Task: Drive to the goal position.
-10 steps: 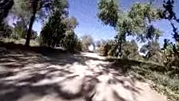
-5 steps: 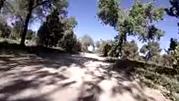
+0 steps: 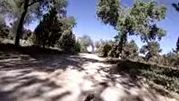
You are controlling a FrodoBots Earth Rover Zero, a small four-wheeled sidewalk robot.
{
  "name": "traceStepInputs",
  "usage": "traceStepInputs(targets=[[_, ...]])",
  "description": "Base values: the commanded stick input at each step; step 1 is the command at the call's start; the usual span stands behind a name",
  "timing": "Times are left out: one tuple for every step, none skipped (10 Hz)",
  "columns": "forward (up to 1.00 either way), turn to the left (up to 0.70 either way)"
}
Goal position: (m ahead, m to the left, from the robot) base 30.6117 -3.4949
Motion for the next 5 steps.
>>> traceStepInputs(targets=[[1.0, 0.03], [1.0, 0.03], [1.0, 0.03], [1.0, 0.03], [1.0, 0.03]])
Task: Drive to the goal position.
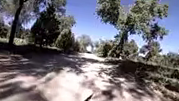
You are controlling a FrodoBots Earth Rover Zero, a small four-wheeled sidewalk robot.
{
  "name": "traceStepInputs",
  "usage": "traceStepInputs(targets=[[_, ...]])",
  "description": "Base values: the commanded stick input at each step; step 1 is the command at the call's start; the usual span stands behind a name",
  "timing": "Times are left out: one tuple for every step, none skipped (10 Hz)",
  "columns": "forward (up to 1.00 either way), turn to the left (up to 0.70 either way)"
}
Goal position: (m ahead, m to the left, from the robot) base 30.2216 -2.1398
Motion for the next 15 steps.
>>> traceStepInputs(targets=[[1.0, 0.03], [1.0, 0.03], [1.0, 0.03], [1.0, 0.03], [1.0, 0.03], [1.0, 0.03], [1.0, 0.03], [1.0, 0.03], [1.0, 0.03], [1.0, 0.03], [1.0, 0.03], [1.0, 0.03], [1.0, 0.03], [1.0, 0.03], [1.0, 0.03]])
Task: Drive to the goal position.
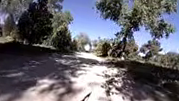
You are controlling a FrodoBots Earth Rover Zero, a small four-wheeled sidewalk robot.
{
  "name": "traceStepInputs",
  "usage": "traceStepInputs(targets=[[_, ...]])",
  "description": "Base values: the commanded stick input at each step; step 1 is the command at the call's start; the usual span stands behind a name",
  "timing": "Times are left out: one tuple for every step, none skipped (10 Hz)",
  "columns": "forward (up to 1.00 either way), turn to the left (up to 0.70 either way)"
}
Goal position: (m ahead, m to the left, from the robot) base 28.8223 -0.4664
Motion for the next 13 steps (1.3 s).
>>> traceStepInputs(targets=[[1.0, 0.03], [1.0, 0.03], [1.0, 0.03], [1.0, 0.03], [1.0, 0.03], [1.0, 0.03], [1.0, 0.03], [1.0, 0.03], [1.0, 0.03], [1.0, 0.03], [1.0, 0.03], [1.0, 0.03], [1.0, 0.03]])
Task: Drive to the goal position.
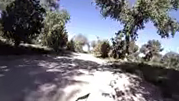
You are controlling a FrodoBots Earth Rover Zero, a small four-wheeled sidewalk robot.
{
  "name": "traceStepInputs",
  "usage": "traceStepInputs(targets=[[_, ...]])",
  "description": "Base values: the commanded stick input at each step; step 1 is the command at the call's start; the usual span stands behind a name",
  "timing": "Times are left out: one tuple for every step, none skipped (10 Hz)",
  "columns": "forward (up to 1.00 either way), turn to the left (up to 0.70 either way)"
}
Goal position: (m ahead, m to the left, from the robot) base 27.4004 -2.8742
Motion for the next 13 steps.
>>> traceStepInputs(targets=[[1.0, 0.03], [1.0, 0.03], [1.0, 0.03], [1.0, 0.03], [1.0, 0.03], [1.0, 0.03], [1.0, 0.03], [1.0, 0.03], [1.0, 0.03], [1.0, 0.03], [1.0, 0.03], [1.0, 0.03], [1.0, 0.03]])
